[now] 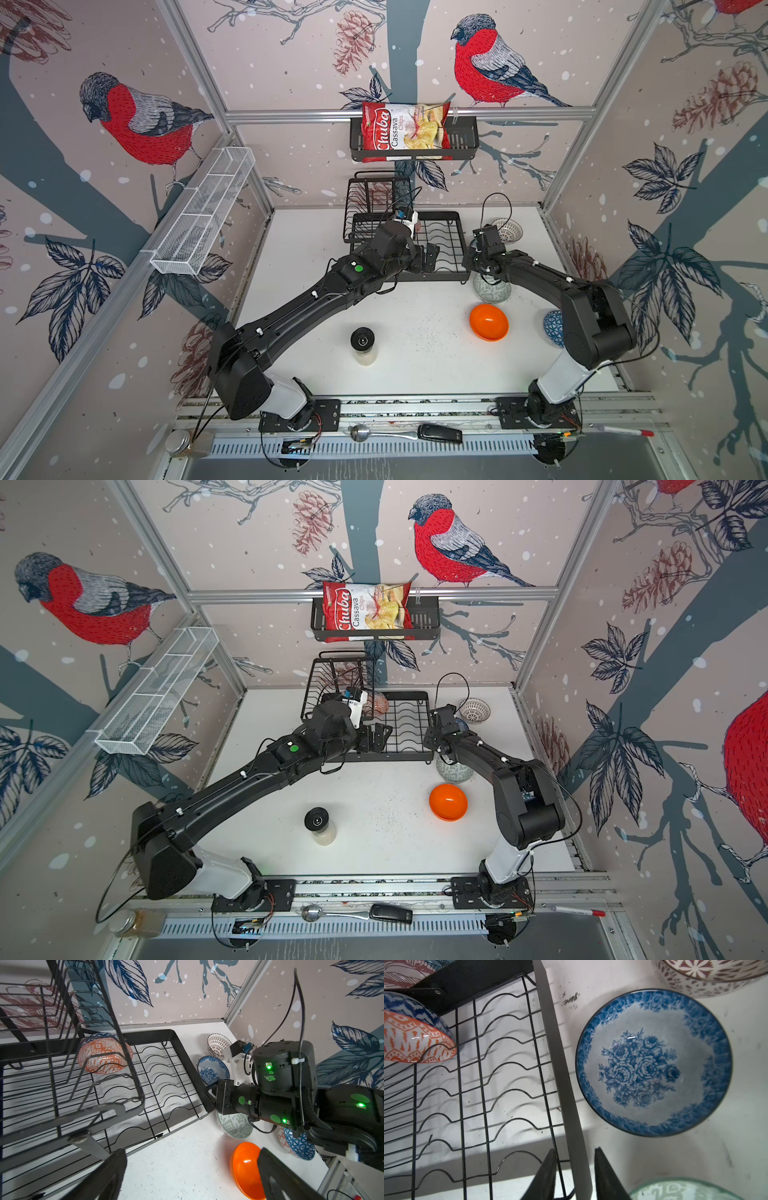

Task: Load the bowls into the dish rack
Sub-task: 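Move the right gripper toward the green-patterned bowl while the left arm shifts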

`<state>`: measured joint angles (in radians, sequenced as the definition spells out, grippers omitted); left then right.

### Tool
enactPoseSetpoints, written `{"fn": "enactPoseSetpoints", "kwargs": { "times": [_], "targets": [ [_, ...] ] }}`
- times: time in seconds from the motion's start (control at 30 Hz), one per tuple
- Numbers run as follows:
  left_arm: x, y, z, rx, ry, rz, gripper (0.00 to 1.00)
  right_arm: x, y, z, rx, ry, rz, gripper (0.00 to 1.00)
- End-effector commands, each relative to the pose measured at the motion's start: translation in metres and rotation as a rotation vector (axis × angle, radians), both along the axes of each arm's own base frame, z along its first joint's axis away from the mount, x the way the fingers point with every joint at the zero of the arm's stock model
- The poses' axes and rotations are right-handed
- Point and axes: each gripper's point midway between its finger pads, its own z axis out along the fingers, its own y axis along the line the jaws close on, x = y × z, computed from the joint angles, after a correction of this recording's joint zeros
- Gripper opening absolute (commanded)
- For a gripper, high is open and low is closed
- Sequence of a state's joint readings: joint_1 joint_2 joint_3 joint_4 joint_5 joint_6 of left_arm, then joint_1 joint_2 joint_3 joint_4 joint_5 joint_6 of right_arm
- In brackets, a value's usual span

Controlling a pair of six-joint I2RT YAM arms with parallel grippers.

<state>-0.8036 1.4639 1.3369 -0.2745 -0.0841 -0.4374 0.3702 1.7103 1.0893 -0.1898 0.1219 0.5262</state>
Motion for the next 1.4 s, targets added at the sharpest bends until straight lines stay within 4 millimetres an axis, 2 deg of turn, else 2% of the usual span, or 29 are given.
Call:
{"fn": "enactPoseSetpoints", "kwargs": {
  "times": [0.0, 0.17, 0.5, 0.77, 1.1, 1.37],
  "targets": [
    [0.008, 0.006, 0.0, 0.031, -0.007, 0.057, 0.98, 0.006, 0.005, -0.002, 0.002, -0.004, 0.017, 0.29],
    [0.015, 0.012, -0.008, 0.109, -0.008, 0.086, 0.98, 0.012, 0.009, -0.012, 0.001, 0.018, 0.029, 0.21],
    [0.023, 0.03, -0.001, 0.13, -0.078, 0.175, 0.98, 0.018, 0.022, -0.023, 0.065, 0.027, 0.024, 0.02],
    [0.025, 0.064, 0.007, 0.176, -0.11, 0.321, 0.98, 0.026, 0.036, -0.022, 0.069, 0.012, 0.062, 0.02],
    [0.007, 0.064, 0.001, 0.083, -0.085, 0.271, 0.98, 0.026, 0.038, -0.007, -0.007, -0.059, 0.196, 0.01],
    [-0.005, 0.075, 0.001, 0.077, -0.056, 0.277, 0.98, 0.028, 0.045, 0.001, -0.059, -0.099, 0.295, 0.01]
  ]
}}
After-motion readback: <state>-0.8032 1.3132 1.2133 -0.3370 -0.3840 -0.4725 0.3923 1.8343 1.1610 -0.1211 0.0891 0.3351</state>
